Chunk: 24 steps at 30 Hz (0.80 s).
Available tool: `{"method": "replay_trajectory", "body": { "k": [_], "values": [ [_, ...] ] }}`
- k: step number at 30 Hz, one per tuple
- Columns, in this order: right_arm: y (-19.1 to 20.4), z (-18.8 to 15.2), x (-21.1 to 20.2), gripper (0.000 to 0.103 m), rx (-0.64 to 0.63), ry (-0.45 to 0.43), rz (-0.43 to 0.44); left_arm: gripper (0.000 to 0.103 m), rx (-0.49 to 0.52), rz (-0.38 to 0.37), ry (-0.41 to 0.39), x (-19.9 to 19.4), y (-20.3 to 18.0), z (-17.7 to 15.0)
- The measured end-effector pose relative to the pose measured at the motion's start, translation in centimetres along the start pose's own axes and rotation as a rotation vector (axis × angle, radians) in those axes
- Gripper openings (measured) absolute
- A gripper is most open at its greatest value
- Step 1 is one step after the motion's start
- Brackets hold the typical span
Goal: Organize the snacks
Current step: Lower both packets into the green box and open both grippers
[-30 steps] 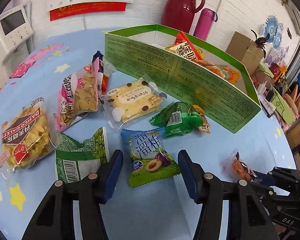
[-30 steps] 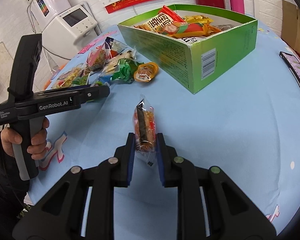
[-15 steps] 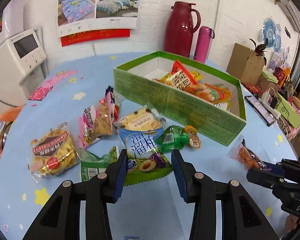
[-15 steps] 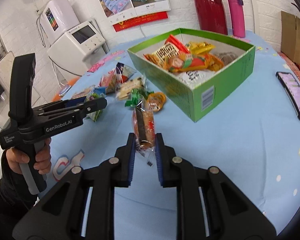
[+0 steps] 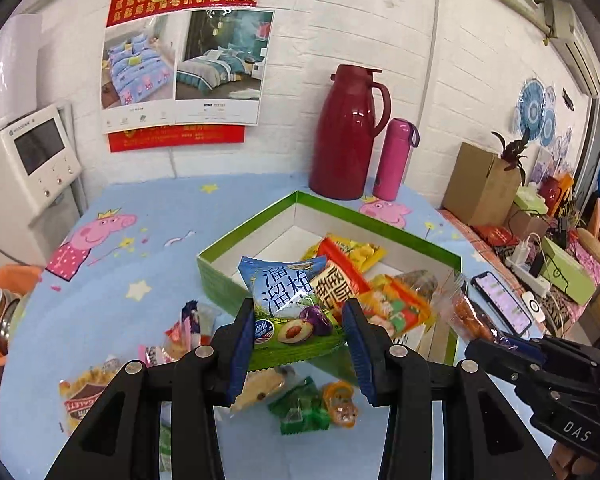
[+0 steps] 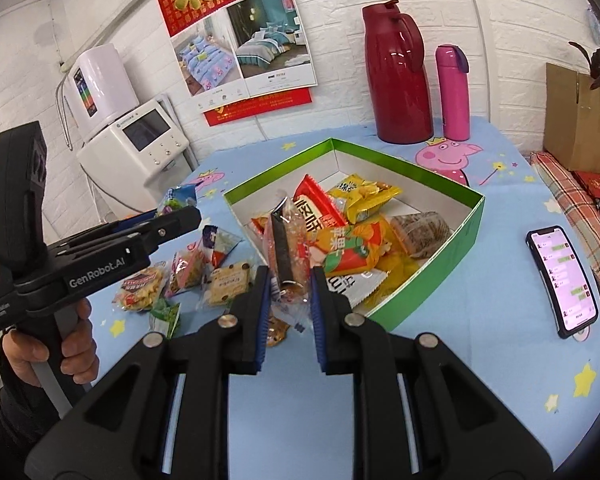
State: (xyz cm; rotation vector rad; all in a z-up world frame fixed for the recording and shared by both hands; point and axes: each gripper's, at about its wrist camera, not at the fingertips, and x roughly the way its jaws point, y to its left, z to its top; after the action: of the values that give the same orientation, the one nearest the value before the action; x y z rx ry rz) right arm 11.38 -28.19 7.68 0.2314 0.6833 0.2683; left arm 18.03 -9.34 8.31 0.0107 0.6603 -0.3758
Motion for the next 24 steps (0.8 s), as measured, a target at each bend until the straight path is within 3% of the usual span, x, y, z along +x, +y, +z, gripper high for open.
{"method": "replay_trajectory", "body": {
  "k": [13,15,16,17,19,24],
  "values": [
    [-4.9,2.7,5.6,0.022,0.053,0.027,-0.036,0.045,0.034,-0.001,0.034,8.2,-2.1,3.3],
    [-5.3,2.8,6.4,0.024,0.038,0.024,-0.042,0.062,0.040,0.010,0.014,8.7,-2.2,3.3],
    [-5.4,2.9,6.7,0.037,0.023,0.029,-0.047,0.086,0.036,0.024,-0.003,8.8,-2.1,3.3],
    [-5.5,2.9,7.0,0.059,0.016,0.032,-0.052,0.097,0.026,0.045,-0.028,8.7,-2.1,3.3],
    [-5.8,2.8,7.1,0.069,0.018,0.014,-0.049,0.100,0.022,0.060,-0.078,8.3,-1.9,3.1],
    [-6.3,2.7,7.5,0.077,0.039,0.025,-0.058,0.101,0.018,0.070,-0.059,8.6,-1.3,3.3]
  ]
}}
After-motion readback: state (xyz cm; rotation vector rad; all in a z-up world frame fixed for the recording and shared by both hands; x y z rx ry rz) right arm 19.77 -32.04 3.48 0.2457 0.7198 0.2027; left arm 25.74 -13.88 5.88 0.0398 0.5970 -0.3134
